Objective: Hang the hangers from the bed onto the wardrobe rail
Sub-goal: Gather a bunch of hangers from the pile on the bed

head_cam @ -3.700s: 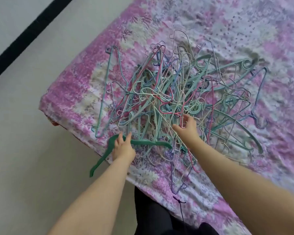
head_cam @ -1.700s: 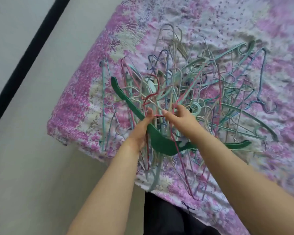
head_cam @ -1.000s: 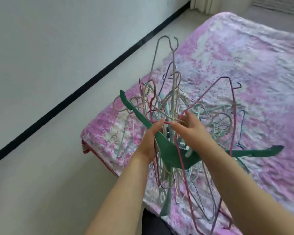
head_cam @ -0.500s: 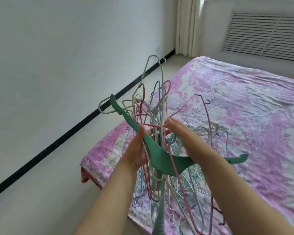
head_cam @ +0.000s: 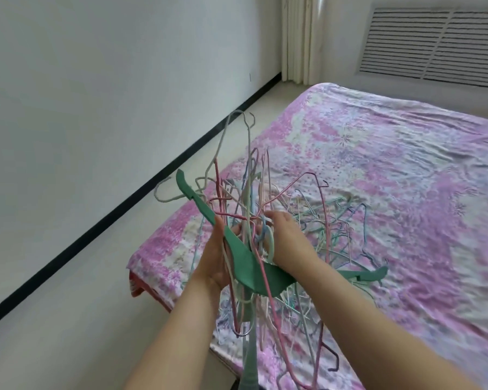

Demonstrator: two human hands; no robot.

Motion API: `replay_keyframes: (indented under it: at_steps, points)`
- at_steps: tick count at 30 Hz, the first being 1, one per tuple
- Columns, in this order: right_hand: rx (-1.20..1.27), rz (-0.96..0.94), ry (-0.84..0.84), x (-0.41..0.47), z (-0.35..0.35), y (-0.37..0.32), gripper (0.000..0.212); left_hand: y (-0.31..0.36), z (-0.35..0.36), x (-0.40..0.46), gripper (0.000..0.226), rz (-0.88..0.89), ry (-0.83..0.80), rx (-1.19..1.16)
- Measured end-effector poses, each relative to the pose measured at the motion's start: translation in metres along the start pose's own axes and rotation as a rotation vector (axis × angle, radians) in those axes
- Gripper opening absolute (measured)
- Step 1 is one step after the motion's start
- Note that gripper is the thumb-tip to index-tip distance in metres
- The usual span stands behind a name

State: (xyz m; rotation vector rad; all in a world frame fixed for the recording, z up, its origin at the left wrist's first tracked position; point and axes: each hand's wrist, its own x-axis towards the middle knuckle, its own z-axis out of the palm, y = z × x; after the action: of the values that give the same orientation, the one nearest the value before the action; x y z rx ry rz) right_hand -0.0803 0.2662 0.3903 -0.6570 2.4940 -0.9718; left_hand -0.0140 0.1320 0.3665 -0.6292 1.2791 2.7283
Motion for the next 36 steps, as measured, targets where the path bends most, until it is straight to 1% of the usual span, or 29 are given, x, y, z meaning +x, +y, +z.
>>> replay_keyframes:
  at_steps: [1, 2, 3, 4, 5, 6, 8, 9, 10, 11, 12, 14, 15, 16, 18, 20, 21, 23, 24, 26, 27, 28, 29, 31, 32, 33, 34, 35, 36]
  points:
    - [-0.053, -0.003, 0.025, -0.003, -0.004, 0.003, 0.042, 0.000, 0.000, -0.001, 0.108, 0.010, 0.046, -0.016]
    - [-0.086, -0.037, 0.095, -0.005, -0.007, 0.008, 0.039, 0.001, 0.003, -0.003, 0.108, 0.015, 0.104, -0.004]
    - [-0.095, -0.080, 0.170, -0.010, -0.013, 0.013, 0.035, 0.002, 0.005, -0.007, 0.099, 0.024, 0.168, -0.002]
    - [-0.081, -0.144, 0.276, -0.012, -0.017, 0.021, 0.030, 0.005, 0.003, -0.010, 0.086, 0.062, 0.225, -0.004]
    - [-0.061, -0.203, 0.402, -0.014, -0.021, 0.030, 0.025, 0.008, -0.002, -0.011, 0.076, 0.108, 0.233, -0.036]
    - [-0.041, -0.227, 0.532, -0.015, -0.024, 0.041, 0.021, 0.009, -0.007, -0.012, 0.075, 0.122, 0.230, -0.070]
    - [0.097, -0.149, 0.735, -0.018, -0.027, 0.064, 0.017, 0.013, -0.016, -0.016, 0.107, 0.088, 0.248, -0.086]
    - [0.215, -0.050, 0.757, -0.016, -0.026, 0.077, 0.018, 0.013, -0.028, -0.016, 0.110, 0.094, 0.287, -0.087]
    - [0.309, 0.075, 0.731, -0.015, -0.024, 0.087, 0.022, 0.015, -0.036, -0.018, 0.103, 0.115, 0.294, -0.096]
    - [0.352, 0.196, 0.653, -0.014, -0.020, 0.098, 0.029, 0.015, -0.048, -0.019, 0.102, 0.124, 0.297, -0.084]
    - [0.348, 0.282, 0.531, -0.013, -0.015, 0.106, 0.035, 0.017, -0.055, -0.023, 0.110, 0.084, 0.264, -0.071]
    - [0.337, 0.338, 0.231, -0.013, -0.006, 0.114, 0.038, 0.016, -0.071, -0.027, 0.113, 0.025, 0.230, -0.031]
    - [0.321, 0.345, 0.082, -0.014, -0.001, 0.114, 0.035, 0.015, -0.081, -0.030, 0.107, 0.031, 0.206, -0.028]
    - [0.249, 0.339, -0.056, -0.016, 0.004, 0.114, 0.033, 0.014, -0.089, -0.033, 0.098, 0.015, 0.168, -0.026]
    - [-0.062, 0.276, -0.317, -0.017, 0.013, 0.114, 0.032, 0.014, -0.098, -0.041, 0.088, 0.010, 0.153, -0.021]
    - [-0.369, 0.209, -0.472, -0.016, 0.027, 0.114, 0.032, 0.015, -0.102, -0.048, 0.098, -0.018, 0.170, 0.045]
    - [-0.429, 0.207, -0.516, -0.013, 0.037, 0.115, 0.037, 0.015, -0.103, -0.053, 0.099, -0.029, 0.160, 0.077]
    - [-0.407, 0.205, -0.602, -0.010, 0.056, 0.113, 0.046, 0.014, -0.104, -0.060, 0.089, -0.055, 0.100, 0.105]
    - [-0.353, 0.190, -0.638, -0.008, 0.063, 0.110, 0.046, 0.014, -0.103, -0.062, 0.082, -0.064, 0.061, 0.111]
    - [-0.235, 0.192, -0.679, -0.003, 0.076, 0.106, 0.038, 0.016, -0.103, -0.064, 0.067, -0.054, 0.016, 0.088]
    - [-0.184, 0.199, -0.699, -0.002, 0.081, 0.104, 0.035, 0.017, -0.103, -0.066, 0.060, -0.052, -0.046, 0.038]
    - [-0.146, 0.188, -0.726, -0.002, 0.087, 0.104, 0.035, 0.017, -0.101, -0.069, 0.054, -0.047, -0.122, -0.005]
    - [-0.124, 0.191, -0.757, 0.000, 0.094, 0.104, 0.038, 0.020, -0.098, -0.071, 0.051, -0.055, -0.158, -0.012]
    - [-0.040, 0.238, -0.788, 0.007, 0.106, 0.104, 0.044, 0.025, -0.093, -0.074, 0.053, -0.073, -0.092, 0.110]
    - [0.053, 0.280, -0.789, 0.013, 0.113, 0.104, 0.042, 0.027, -0.092, -0.076, 0.056, -0.077, -0.049, 0.165]
    - [0.140, 0.321, -0.762, 0.021, 0.118, 0.102, 0.033, 0.028, -0.093, -0.078, 0.058, -0.089, -0.030, 0.196]
    - [0.166, 0.322, -0.702, 0.028, 0.121, 0.100, 0.021, 0.029, -0.095, -0.078, 0.058, -0.092, -0.024, 0.203]
    - [0.134, 0.282, -0.662, 0.035, 0.125, 0.099, 0.023, 0.030, -0.095, -0.078, 0.057, -0.083, -0.019, 0.194]
    - [0.130, 0.262, -0.662, 0.042, 0.130, 0.100, 0.038, 0.030, -0.096, -0.078, 0.055, -0.079, -0.020, 0.190]
